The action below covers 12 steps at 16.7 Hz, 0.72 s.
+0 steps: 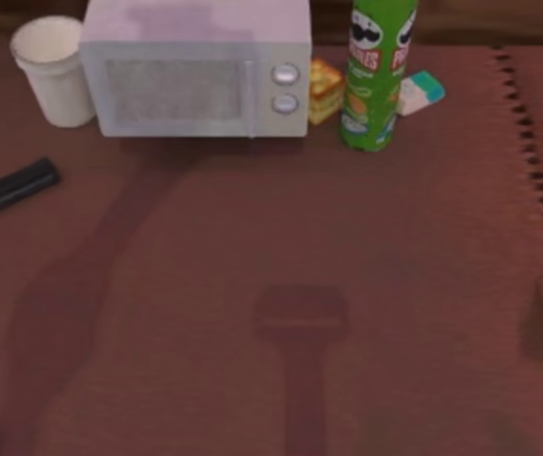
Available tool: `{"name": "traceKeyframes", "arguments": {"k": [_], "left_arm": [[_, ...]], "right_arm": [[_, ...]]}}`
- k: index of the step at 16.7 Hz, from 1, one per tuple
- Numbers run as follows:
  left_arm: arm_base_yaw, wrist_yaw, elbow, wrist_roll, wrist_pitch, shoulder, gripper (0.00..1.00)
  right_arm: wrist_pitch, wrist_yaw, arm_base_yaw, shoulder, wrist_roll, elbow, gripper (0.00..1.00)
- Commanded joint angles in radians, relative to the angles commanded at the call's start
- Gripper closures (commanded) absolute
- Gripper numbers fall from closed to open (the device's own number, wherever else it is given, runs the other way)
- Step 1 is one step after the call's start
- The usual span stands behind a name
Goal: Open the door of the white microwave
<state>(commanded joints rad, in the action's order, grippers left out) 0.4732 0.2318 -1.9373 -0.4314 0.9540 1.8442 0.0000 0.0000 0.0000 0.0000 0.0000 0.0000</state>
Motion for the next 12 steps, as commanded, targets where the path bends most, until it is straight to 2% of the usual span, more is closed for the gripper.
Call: {"name": "traceKeyframes", "arguments": {"k": [6,12], "left_arm": [[0.089,0.042,-0.327,-0.075,0.195,0.353,0.00],[0.102,0.049,-0.376,-0.086,0.226,0.404,0.00]], "right_arm": [[0.000,0.000,0.000,0.000,0.000,0.000,0.00],[0.000,0.000,0.000,0.000,0.000,0.000,0.00]]}}
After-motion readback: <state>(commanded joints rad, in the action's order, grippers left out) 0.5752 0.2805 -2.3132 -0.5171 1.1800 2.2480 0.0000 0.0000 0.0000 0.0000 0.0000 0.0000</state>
